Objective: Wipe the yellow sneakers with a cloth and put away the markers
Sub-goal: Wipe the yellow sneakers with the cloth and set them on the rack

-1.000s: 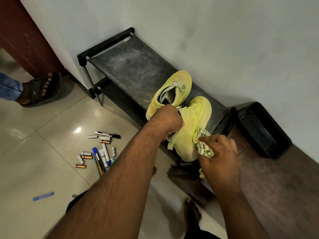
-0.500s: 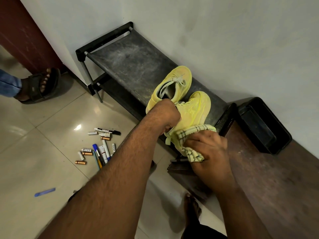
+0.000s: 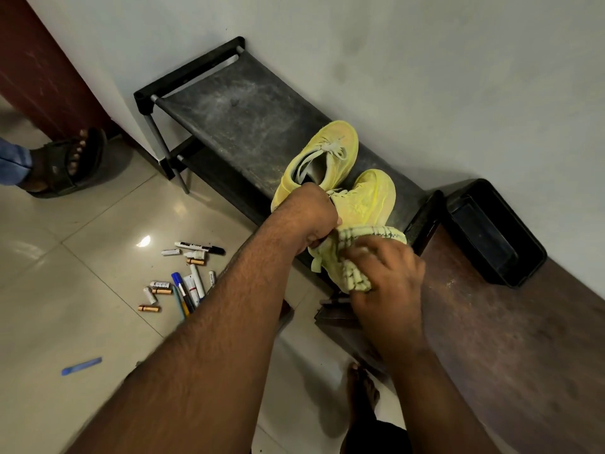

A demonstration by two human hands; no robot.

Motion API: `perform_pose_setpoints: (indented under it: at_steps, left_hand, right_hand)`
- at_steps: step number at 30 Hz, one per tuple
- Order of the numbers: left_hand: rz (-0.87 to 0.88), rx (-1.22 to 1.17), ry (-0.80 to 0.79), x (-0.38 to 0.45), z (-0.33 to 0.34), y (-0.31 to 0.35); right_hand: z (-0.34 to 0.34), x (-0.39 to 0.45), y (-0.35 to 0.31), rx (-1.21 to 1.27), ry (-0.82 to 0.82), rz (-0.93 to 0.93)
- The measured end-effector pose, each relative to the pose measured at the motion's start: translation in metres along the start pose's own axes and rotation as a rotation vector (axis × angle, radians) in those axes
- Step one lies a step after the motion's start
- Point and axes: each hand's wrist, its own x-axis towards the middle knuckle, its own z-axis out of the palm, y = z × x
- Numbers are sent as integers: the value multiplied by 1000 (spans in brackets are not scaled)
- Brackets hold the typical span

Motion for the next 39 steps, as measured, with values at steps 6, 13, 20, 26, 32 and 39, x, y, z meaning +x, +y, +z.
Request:
perform_pose_setpoints:
  at_steps: [6,13,20,26,32,39]
  left_hand:
    - [2,-16,13,4,1,-3]
    - [-26,-95,-54,3,3,-3]
    - [-1,-55,13,8,1,-5]
    - [34,2,-10,4,1,-1]
    - [17,-21,5,8,0,-4]
    - [-10,-87,-13,8,4,-6]
  right_hand:
    - [6,-3,-16,20,31,-8]
    - [-2,6,7,-60,27,251]
    - [2,-1,-10,20,-21,1]
    - [-2,12,14,49,9,365]
    - [-4,3,4,119,-7,130]
    - [-6,12,22,152,6,324]
